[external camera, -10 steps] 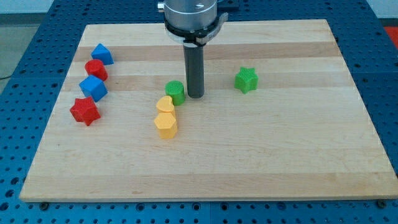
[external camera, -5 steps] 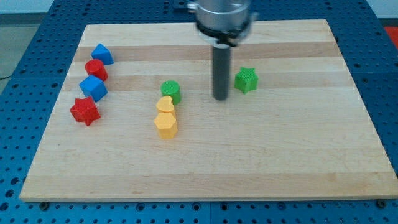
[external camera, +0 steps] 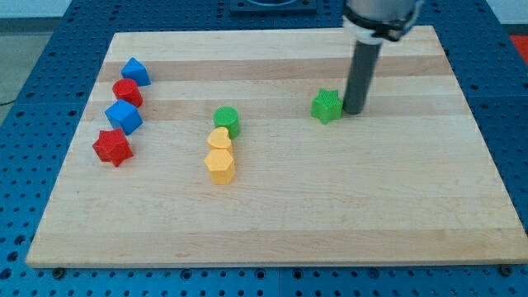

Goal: Slide green star close to green circle

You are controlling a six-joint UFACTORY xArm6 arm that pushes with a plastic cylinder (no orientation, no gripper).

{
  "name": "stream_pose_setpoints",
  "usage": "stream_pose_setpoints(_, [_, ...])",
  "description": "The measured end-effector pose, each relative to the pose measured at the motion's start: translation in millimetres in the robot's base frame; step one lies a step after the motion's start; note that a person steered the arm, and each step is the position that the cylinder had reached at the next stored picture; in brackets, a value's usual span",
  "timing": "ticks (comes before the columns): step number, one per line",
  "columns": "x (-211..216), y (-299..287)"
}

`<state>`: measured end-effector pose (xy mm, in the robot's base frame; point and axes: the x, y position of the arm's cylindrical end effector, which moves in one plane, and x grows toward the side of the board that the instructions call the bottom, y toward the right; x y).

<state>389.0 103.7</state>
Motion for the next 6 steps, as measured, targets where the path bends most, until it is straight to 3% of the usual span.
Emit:
stream_pose_setpoints(2, [-1.5,-63.8])
stream_pose_setpoints(3, [17.3,-63.8])
stream_pose_setpoints(6, [15.7,-110.3])
